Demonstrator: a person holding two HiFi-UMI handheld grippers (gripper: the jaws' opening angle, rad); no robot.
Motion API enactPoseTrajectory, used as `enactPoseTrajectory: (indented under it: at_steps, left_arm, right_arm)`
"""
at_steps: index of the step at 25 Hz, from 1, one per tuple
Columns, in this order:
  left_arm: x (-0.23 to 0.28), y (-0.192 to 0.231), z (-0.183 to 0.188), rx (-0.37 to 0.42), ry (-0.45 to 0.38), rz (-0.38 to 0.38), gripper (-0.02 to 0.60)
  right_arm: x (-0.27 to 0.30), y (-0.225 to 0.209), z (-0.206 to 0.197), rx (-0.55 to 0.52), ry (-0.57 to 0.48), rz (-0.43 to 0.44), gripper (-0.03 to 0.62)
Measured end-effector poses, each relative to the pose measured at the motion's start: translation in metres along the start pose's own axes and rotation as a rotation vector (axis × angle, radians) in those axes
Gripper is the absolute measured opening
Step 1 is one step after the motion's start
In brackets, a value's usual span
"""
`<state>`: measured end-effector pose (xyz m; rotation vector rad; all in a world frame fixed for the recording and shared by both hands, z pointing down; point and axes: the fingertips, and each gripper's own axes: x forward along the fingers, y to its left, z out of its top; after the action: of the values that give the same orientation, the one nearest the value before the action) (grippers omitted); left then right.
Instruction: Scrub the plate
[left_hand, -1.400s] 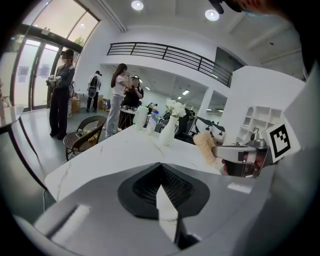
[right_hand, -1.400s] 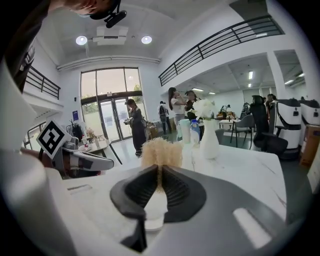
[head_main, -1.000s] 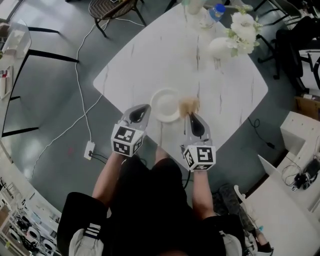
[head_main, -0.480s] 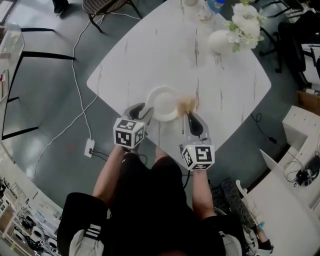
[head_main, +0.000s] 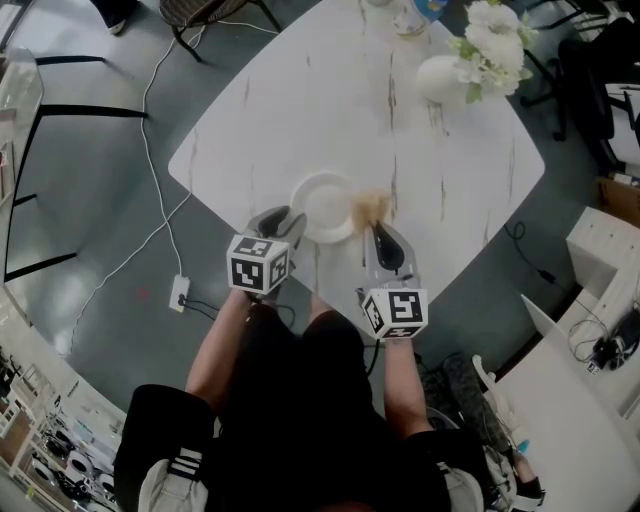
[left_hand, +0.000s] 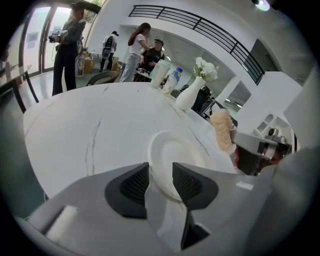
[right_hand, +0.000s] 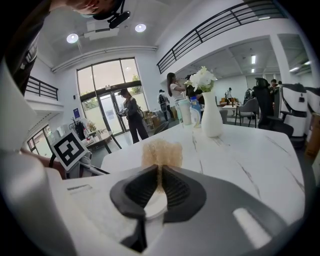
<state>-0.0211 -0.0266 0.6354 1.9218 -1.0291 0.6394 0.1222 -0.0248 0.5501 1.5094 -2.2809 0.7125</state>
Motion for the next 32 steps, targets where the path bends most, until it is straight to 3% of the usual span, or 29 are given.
enactPoseTrajectory:
  at_steps: [6, 18, 24, 32]
  left_arm:
    - [0.001, 0.009, -0.001, -0.010, -0.005, 0.040, 0.087]
    - [0.003, 0.008, 0.001, -0.002, -0.036, 0.041, 0.077]
    - [0.003, 0.006, 0.003, 0.010, -0.048, 0.045, 0.070]
    - [0.005, 0.006, 0.003, 0.015, -0.052, 0.046, 0.064]
  right_arm:
    - [0.005, 0.002, -0.004, 0.003, 0.012, 0.009, 0.029]
    - [0.025, 0.033, 0.007, -0.043, -0.014, 0.072, 0.029]
    - [0.051, 0.062, 0.000, -0.152, 0.052, 0.088, 0.029]
    - [0.074, 0.069, -0.021, -0.166, 0.110, 0.089, 0.029]
